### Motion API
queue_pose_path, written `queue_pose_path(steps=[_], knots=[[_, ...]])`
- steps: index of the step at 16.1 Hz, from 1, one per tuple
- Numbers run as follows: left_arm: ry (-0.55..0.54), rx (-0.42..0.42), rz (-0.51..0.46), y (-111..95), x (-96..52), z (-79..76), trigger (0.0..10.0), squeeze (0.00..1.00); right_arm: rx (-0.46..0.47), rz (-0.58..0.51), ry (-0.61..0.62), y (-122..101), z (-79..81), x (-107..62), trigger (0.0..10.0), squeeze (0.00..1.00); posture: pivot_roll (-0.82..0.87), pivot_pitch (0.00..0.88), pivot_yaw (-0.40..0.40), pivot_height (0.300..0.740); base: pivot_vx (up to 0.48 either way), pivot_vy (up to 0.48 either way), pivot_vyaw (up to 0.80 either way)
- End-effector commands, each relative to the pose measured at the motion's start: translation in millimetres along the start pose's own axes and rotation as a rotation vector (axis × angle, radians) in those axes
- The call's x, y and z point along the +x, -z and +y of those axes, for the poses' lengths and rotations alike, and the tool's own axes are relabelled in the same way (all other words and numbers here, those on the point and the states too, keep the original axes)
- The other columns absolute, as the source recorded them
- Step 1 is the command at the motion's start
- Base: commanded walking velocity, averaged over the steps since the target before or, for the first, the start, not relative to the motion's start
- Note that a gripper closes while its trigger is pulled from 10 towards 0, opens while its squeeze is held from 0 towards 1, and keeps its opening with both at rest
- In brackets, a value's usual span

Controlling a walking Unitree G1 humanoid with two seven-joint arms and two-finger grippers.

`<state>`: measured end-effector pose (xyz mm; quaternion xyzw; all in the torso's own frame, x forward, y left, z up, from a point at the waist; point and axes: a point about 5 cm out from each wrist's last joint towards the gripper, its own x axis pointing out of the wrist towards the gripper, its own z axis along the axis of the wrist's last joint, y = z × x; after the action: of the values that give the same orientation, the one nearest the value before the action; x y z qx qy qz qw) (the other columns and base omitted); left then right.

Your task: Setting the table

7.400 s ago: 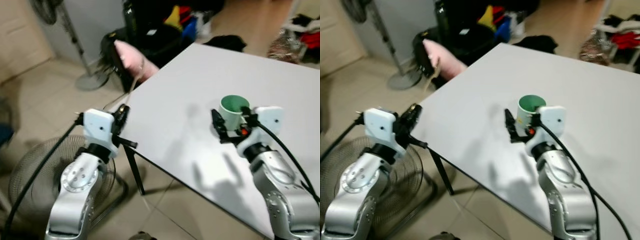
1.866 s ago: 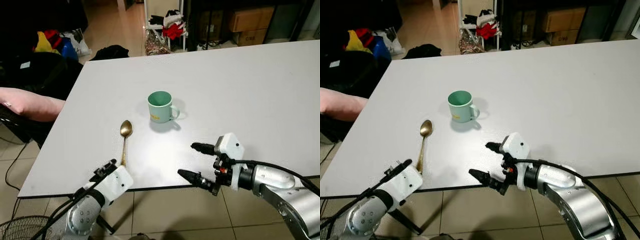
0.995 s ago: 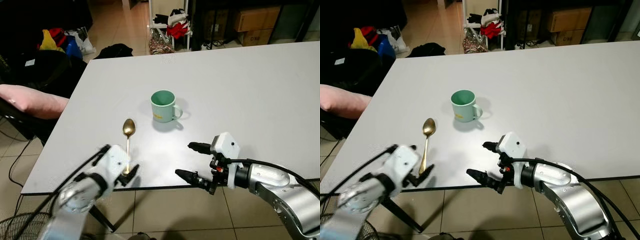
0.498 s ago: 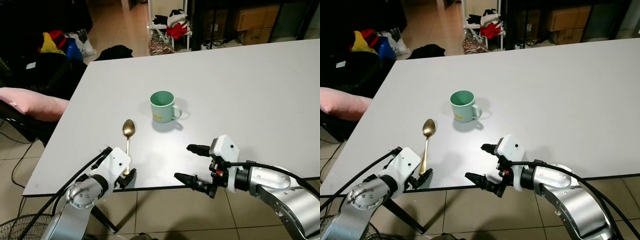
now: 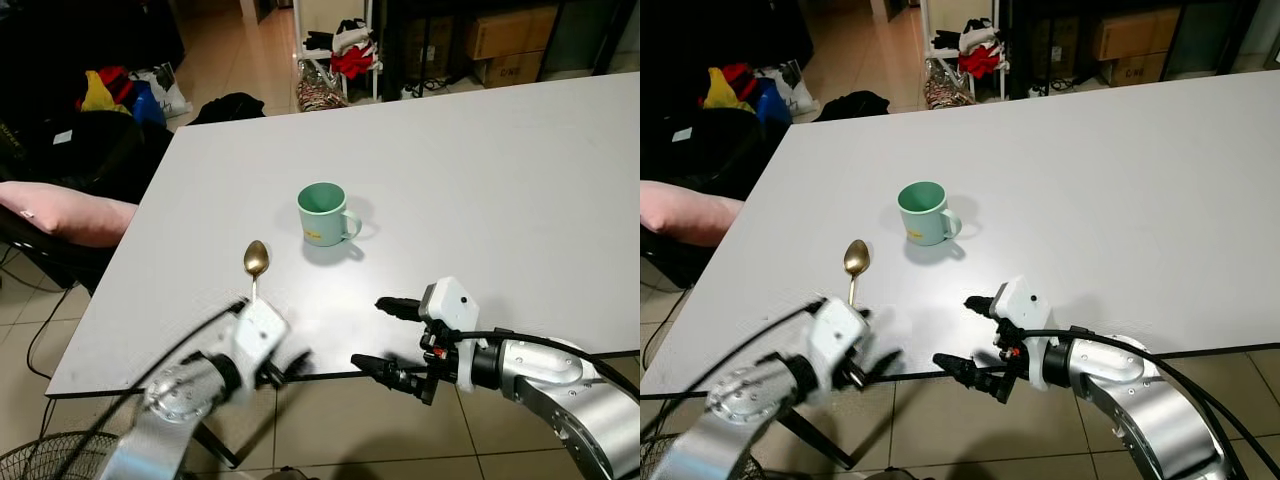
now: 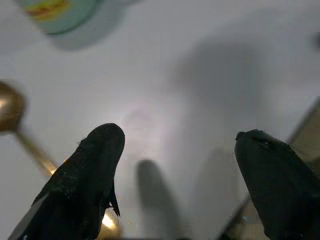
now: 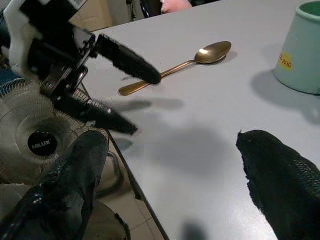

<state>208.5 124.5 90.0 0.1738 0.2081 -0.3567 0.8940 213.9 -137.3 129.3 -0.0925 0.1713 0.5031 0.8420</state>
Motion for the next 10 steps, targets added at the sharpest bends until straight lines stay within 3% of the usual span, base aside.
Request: queue_pose_path(steps=[1, 4, 10], knots=[[0.016, 0.0, 0.038, 5.7, -0.5, 0.8, 10.0, 0.0, -0.023, -0.005, -0.015, -5.1, 4.3, -0.2, 10.0, 0.0, -0.01, 0.0, 0.167, 0.74, 0.0, 0.0, 0.0], [-0.014, 0.025, 0.102, 14.3, -0.1, 6.3, 10.0, 0.0, -0.021, 0.011, -0.028, -3.8, 5.6, -1.8, 10.0, 0.0, -0.01, 0.0, 0.168, 0.74, 0.0, 0.0, 0.0], [-0.128, -0.026, 0.139, 22.6, -8.6, 24.5, 10.0, 0.0, -0.014, 0.022, -0.046, -2.7, 7.2, -0.7, 10.0, 0.0, -0.01, 0.0, 0.166, 0.74, 0.0, 0.0, 0.0]])
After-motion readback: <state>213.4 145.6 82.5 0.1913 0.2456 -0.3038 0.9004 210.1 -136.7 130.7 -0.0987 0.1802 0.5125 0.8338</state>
